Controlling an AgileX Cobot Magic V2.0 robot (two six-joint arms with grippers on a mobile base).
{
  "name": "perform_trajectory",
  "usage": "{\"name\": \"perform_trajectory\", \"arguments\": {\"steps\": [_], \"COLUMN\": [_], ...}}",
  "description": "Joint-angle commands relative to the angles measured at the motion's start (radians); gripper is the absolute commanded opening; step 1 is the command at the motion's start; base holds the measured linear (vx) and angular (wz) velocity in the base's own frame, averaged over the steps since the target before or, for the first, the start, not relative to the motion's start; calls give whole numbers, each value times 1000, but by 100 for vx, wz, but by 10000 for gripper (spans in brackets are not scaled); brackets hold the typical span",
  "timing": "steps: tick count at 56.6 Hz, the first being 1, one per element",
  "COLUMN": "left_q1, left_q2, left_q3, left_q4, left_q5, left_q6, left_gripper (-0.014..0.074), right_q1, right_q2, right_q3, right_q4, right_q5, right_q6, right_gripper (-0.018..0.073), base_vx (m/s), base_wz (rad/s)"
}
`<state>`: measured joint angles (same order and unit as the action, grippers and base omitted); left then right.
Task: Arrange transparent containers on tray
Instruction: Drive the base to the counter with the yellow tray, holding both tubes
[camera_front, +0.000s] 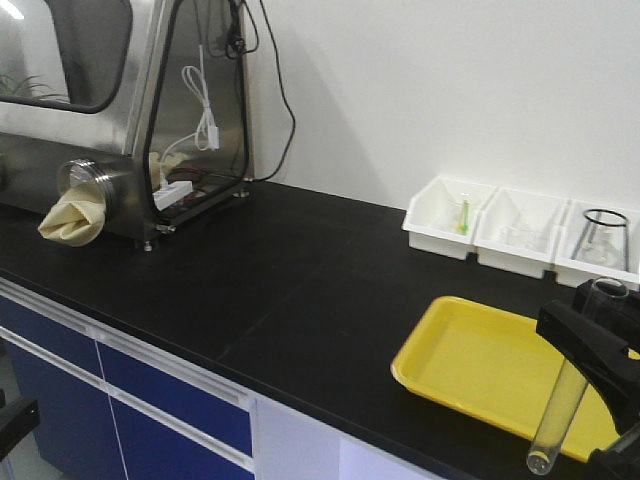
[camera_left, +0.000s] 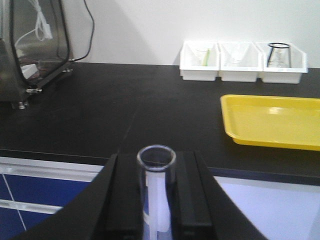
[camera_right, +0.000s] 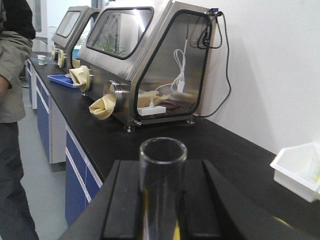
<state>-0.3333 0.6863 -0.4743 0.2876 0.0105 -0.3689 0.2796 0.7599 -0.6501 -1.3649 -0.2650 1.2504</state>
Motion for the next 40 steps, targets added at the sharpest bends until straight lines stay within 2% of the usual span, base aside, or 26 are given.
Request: {"name": "perform_trajectory", "arguments": {"steps": [1, 11, 21, 40], "left_q1": [-5, -5, -5, -5], "left_q2": [-3, -3, -3, -3], "left_q3": [-28, -28, -28, -28], "left_q4": [-9, -9, -9, -9], "left_q5": [-76, -76, -76, -76], "left_q6": [-4, -4, -4, -4], "left_gripper": [-3, -3, -3, -3], "right_q1": [-1, -1, -1, -1], "right_q2": [-2, -1, -1, -1], "right_q3": [-32, -32, -32, -32], "right_q4": [18, 18, 18, 18], "right_q5": [-15, -8, -8, -8], "right_q6": [-1, -1, -1, -1], "right_gripper": [-13, -11, -11, -11], "base_vx": [30, 32, 35, 33], "base_wz": [21, 4, -26, -67]}}
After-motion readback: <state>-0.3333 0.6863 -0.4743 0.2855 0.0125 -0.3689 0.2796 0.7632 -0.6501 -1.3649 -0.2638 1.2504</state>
